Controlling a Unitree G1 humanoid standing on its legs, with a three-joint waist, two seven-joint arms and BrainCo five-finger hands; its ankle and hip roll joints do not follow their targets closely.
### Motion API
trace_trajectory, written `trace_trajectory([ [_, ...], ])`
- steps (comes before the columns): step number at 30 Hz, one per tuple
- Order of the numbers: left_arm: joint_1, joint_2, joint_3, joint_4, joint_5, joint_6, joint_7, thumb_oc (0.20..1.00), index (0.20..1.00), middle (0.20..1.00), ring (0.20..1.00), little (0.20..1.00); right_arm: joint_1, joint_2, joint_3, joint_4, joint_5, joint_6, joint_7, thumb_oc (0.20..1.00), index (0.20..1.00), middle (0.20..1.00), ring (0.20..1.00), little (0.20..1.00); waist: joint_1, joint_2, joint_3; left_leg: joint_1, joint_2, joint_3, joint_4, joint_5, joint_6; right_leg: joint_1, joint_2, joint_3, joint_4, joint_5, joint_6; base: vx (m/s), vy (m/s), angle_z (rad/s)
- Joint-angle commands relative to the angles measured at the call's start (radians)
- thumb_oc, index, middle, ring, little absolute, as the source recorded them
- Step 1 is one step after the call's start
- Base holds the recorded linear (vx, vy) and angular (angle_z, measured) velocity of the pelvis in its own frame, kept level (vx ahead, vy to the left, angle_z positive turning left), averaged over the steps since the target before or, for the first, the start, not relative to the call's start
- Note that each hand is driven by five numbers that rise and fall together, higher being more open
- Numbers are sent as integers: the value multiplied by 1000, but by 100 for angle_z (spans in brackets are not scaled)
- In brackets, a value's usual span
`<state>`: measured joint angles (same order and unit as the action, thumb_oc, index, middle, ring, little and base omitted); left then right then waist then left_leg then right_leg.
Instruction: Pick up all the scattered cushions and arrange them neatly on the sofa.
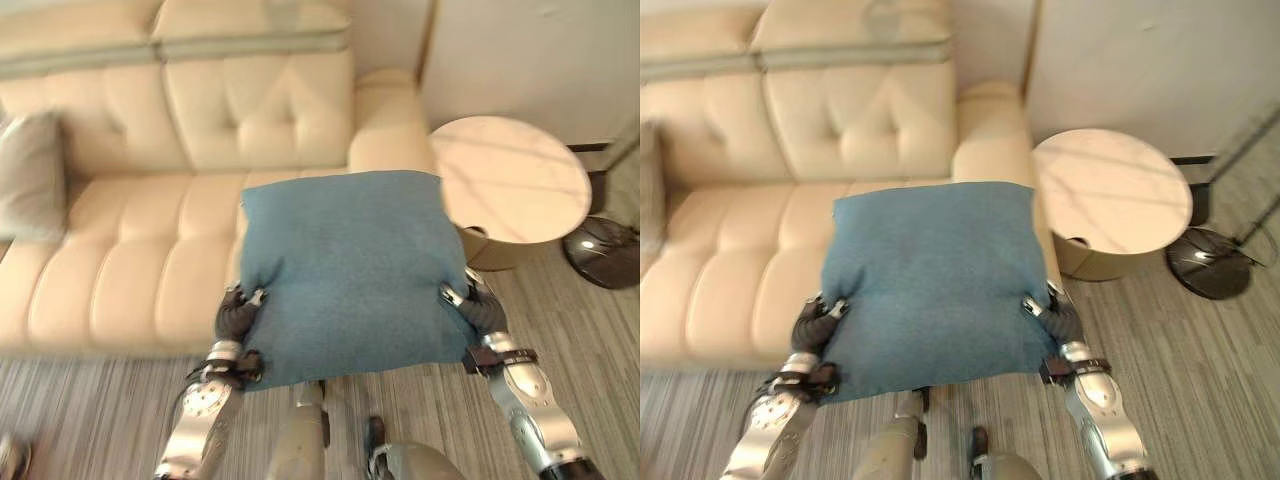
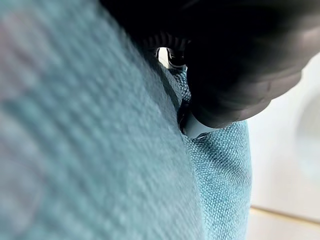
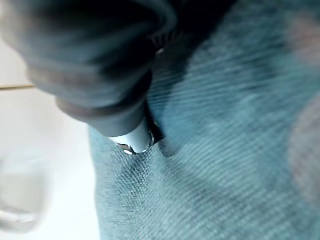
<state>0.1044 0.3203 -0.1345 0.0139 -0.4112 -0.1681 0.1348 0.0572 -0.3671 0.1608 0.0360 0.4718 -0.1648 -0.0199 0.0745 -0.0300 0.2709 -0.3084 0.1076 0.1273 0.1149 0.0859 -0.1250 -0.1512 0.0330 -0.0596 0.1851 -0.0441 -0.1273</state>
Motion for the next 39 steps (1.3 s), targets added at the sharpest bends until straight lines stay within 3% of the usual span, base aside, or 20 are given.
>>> trace_trajectory([
  [1, -125, 3, -2, -90, 20, -98, -56, 200, 200, 200, 200, 200, -71, 24, -36, -153, 21, -108, 38, 200, 200, 200, 200, 200, -108, -17, -28, 122, -26, 45, 56, -104, 50, 127, -113, -109, -185, -42, 206, -54, 160, 111],
  [2, -151, 1, -27, -76, 19, -95, -54, 200, 200, 200, 200, 200, -61, 18, -57, -169, 22, -109, 33, 200, 200, 200, 200, 200, -139, -4, -38, 171, 32, 135, 16, -106, 28, 142, -131, -167, -198, -53, 218, 83, 195, 159],
  [4, -139, 4, -28, -73, 32, -85, -57, 200, 200, 200, 200, 200, -50, 20, -66, -173, 22, -104, 32, 200, 200, 200, 200, 200, -153, 8, -47, 201, 37, 139, -39, -100, 21, 155, -135, -191, -200, -53, 224, 112, 181, 150],
  [5, -138, 9, -28, -72, 39, -85, -58, 200, 200, 200, 200, 200, -50, 19, -68, -172, 21, -103, 32, 200, 200, 200, 200, 200, -155, 6, -41, 192, 31, 142, -46, -79, 27, 150, -143, -205, -196, -40, 222, 90, 214, 128],
  [7, -126, 16, -20, -82, 48, -84, -65, 200, 200, 200, 200, 200, -51, 33, -55, -181, 22, -95, 42, 200, 200, 200, 200, 200, -147, -2, -46, 194, 4, 127, -70, -88, 41, 147, -155, -194, -188, -38, 229, 132, 233, 21],
  [14, -133, 35, -15, -91, 53, -98, -57, 200, 200, 200, 200, 200, -111, 69, -2, -213, 5, -90, 58, 200, 200, 200, 200, 200, -79, -33, -38, 143, -75, 96, 9, -181, 106, 123, -236, -166, -141, -16, 284, 140, 270, 3],
  [16, -148, 39, -30, -94, 58, -95, -54, 200, 200, 200, 200, 200, -88, 84, -19, -221, 17, -89, 67, 200, 200, 200, 200, 200, -77, -30, -28, 147, -95, 78, 31, -211, 133, 63, -259, -147, 32, 0, 297, 129, 306, 8],
  [19, -172, 32, -48, -83, 60, -94, -56, 200, 200, 200, 200, 200, -75, 87, -36, -211, 34, -91, 64, 200, 200, 200, 200, 200, -97, -25, -15, 189, -106, 53, 26, -231, 140, 5, -190, -86, 79, -33, 275, 152, 133, 19],
  [21, -170, 37, -46, -85, 60, -93, -53, 200, 200, 200, 200, 200, -82, 86, -36, -210, 39, -91, 67, 200, 200, 200, 200, 200, -100, -25, -11, 204, -107, 57, 19, -232, 143, -23, -178, -98, 74, -21, 269, 115, 37, 37],
  [23, -167, 39, -43, -82, 61, -90, -54, 200, 200, 200, 200, 200, -103, 83, -28, -207, 57, -96, 66, 200, 200, 200, 200, 200, -120, -34, 7, 280, -122, 60, -20, -249, 147, -117, -144, -160, 37, 10, 264, 267, 30, 3],
  [26, -167, 31, -28, -70, 61, -88, -51, 200, 200, 200, 200, 200, -110, 78, -22, -204, 67, -97, 69, 200, 200, 200, 200, 200, -124, -32, 9, 343, -136, 54, -40, -286, 137, -144, -149, -261, -27, 21, 281, 340, 6, -8],
  [27, -163, 26, -30, -69, 60, -88, -58, 200, 200, 200, 200, 200, -105, 75, -22, -202, 66, -97, 71, 200, 200, 200, 200, 200, -128, -30, 5, 360, -137, 48, -40, -301, 133, -136, -146, -274, -46, 14, 279, 362, -73, -14],
  [28, -135, 7, -39, -73, 59, -86, -83, 200, 200, 200, 200, 200, -65, 68, -35, -204, 65, -97, 81, 200, 200, 200, 200, 200, -149, -35, -9, 386, -150, 36, -26, -314, 131, -106, -134, -239, -65, 22, 251, 264, -57, 8],
  [31, -112, 3, -35, -86, 51, -81, -104, 200, 200, 200, 200, 200, -47, 50, -50, -207, 63, -96, 85, 200, 200, 200, 200, 200, -151, -33, -18, 402, -138, 41, 8, -337, 114, -77, -136, -243, -54, 19, 238, 263, -83, 72],
  [33, -102, -3, -34, -91, 55, -82, -111, 200, 200, 200, 200, 200, -23, 46, -58, -209, 69, -100, 93, 200, 200, 200, 200, 200, -163, -24, -33, 410, -113, 48, 45, -316, 87, -41, -123, -244, -67, 9, 226, 294, -150, 9],
  [34, -100, -6, -37, -89, 51, -77, -119, 200, 200, 200, 200, 200, -4, 38, -67, -207, 66, -96, 93, 200, 200, 200, 200, 200, -175, -21, -43, 396, -82, 55, 130, -271, 58, -2, -106, -236, -85, -5, 210, 246, -149, -13],
  [35, -100, -5, -37, -89, 51, -77, -119, 200, 200, 200, 200, 200, -4, 39, -67, -208, 66, -96, 93, 200, 200, 200, 200, 200, -176, -24, -46, 392, -86, 54, 129, -266, 59, -5, -109, -237, -88, -1, 209, 209, -140, -7],
  [39, -108, -8, -42, -80, 57, -74, -122, 200, 200, 200, 200, 200, 21, 20, -91, -201, 74, -94, 95, 200, 200, 200, 200, 200, -189, -37, -42, 302, -53, 63, 313, -189, 38, 55, -90, -202, -115, -32, 177, 139, -71, -12],
])
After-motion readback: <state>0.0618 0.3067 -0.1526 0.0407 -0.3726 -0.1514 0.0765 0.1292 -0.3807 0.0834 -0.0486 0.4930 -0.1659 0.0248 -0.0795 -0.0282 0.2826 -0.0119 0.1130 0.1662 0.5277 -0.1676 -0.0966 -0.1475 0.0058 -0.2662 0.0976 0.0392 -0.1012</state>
